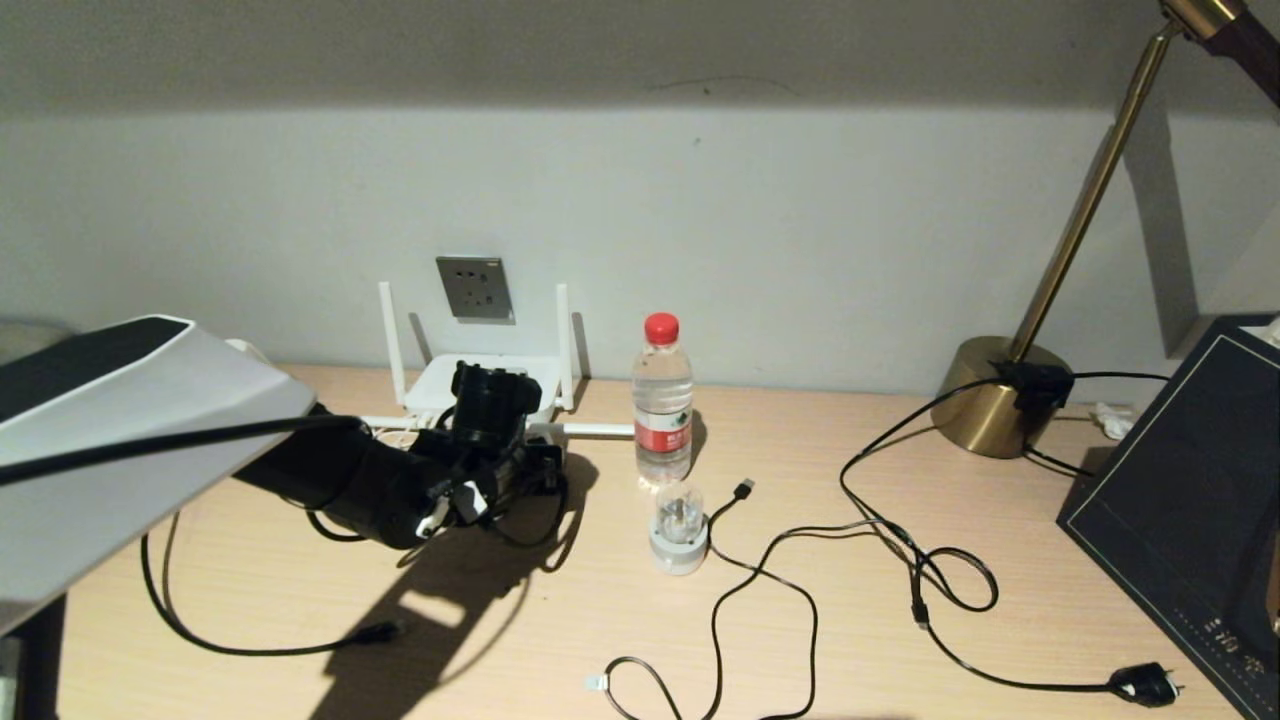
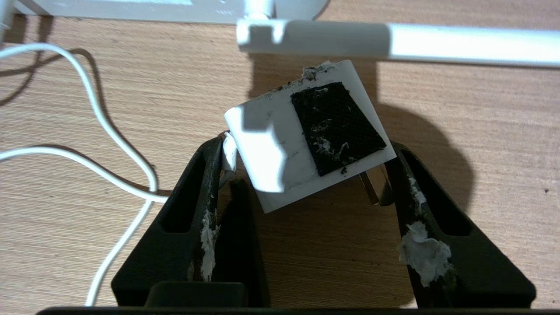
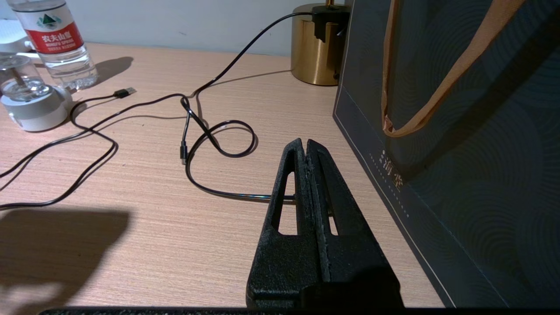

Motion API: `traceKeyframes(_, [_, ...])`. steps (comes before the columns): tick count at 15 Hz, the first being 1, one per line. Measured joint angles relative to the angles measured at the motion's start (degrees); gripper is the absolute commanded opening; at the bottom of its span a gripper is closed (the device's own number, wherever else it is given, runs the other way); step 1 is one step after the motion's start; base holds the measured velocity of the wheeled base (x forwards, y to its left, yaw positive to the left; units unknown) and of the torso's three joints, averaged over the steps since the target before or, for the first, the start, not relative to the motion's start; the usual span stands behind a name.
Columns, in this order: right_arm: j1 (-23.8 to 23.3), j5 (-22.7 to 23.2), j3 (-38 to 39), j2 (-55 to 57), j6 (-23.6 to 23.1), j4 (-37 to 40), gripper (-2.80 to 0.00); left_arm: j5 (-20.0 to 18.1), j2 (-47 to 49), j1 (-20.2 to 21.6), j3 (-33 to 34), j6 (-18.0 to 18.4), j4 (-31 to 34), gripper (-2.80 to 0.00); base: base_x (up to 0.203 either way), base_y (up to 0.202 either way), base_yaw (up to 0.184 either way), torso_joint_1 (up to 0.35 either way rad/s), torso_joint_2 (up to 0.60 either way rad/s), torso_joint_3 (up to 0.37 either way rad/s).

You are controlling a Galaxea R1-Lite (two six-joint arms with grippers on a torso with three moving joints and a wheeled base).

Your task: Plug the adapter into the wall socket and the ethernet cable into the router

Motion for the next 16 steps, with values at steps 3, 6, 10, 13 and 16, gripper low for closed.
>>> traceKeyframes(3, [0.0,0.0,0.0,0.0,-0.01,-0.02,-2.8,0.11,-1.29,-0.07,0.3,0.0,0.17,-2.8,0.0,0.0,0.0,0.0,0.0,0.0])
traceKeyframes(6, [0.0,0.05,0.0,0.0,0.0,-0.02,-2.8,0.11,-3.98,-0.16,1.44,0.09,1.16,-2.8,0.0,0.0,0.0,0.0,0.0,0.0])
traceKeyframes(10, [0.0,0.02,0.0,0.0,0.0,-0.02,-2.8,0.06,-10.99,-0.55,7.77,0.05,1.35,-2.8,0.0,0.0,0.0,0.0,0.0,0.0])
traceKeyframes(13, [0.0,0.02,0.0,0.0,0.0,-0.05,-2.8,-0.14,-20.22,-1.63,14.85,0.05,1.46,-2.8,0.0,0.0,0.0,0.0,0.0,0.0])
traceKeyframes(16, [0.0,0.01,0.0,0.0,0.0,-0.05,-2.8,-2.87,-29.43,-4.51,19.77,0.16,1.55,-2.8,0.0,0.0,0.0,0.0,0.0,0.0])
